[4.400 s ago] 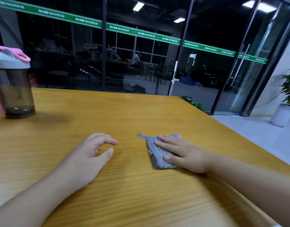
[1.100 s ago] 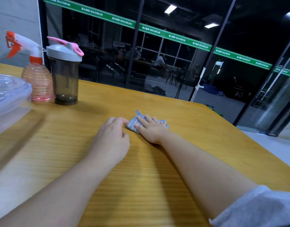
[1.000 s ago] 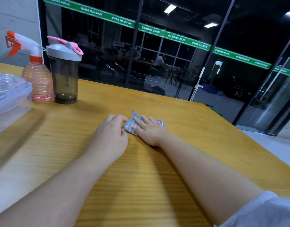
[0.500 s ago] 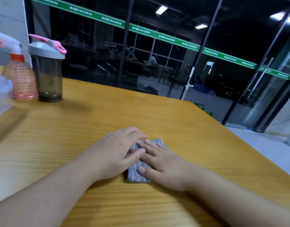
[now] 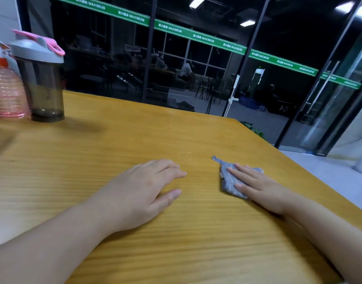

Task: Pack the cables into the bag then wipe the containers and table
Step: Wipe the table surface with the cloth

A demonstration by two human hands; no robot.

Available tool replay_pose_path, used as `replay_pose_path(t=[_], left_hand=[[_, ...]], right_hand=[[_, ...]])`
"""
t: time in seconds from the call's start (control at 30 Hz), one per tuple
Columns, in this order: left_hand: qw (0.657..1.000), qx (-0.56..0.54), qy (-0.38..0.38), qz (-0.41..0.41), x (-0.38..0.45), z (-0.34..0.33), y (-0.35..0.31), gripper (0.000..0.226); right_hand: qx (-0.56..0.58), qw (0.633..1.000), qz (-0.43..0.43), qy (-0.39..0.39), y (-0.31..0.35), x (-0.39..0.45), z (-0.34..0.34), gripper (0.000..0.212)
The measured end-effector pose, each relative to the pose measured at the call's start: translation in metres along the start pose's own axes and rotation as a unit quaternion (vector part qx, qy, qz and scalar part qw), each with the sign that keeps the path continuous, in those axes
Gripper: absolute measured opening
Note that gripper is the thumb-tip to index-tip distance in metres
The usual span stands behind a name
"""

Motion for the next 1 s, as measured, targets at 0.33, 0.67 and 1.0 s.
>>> replay_pose_path(t=[0.33, 0.67, 1.0], left_hand=[[0.996, -0.002, -0.069, 0.048, 0.006, 0.010, 0.014, 0.066], [0.992, -0.033, -0.093, 0.075, 0.009, 0.013, 0.023, 0.075], [0.992, -0.026, -0.093, 0.078, 0.008, 0.007, 0.027, 0.072]], right_hand=[[0.025, 0.992, -0.120, -0.036, -0.021, 0.062, 0.030, 0.055], [0.001, 0.998, -0.054, -0.034, 0.066, 0.106, 0.036, 0.056], [-0.028, 0.999, 0.021, -0.024, 0.128, 0.106, 0.024, 0.056]])
Point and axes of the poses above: each hand's wrist, its own x-axis towards the middle knuckle, its own z-axis out of the back of the hand, y = z × x, the point moved 9 cm from there along x, towards the middle knuckle, and after that the axes turned 13 degrees about y, right-handed, at the moved point
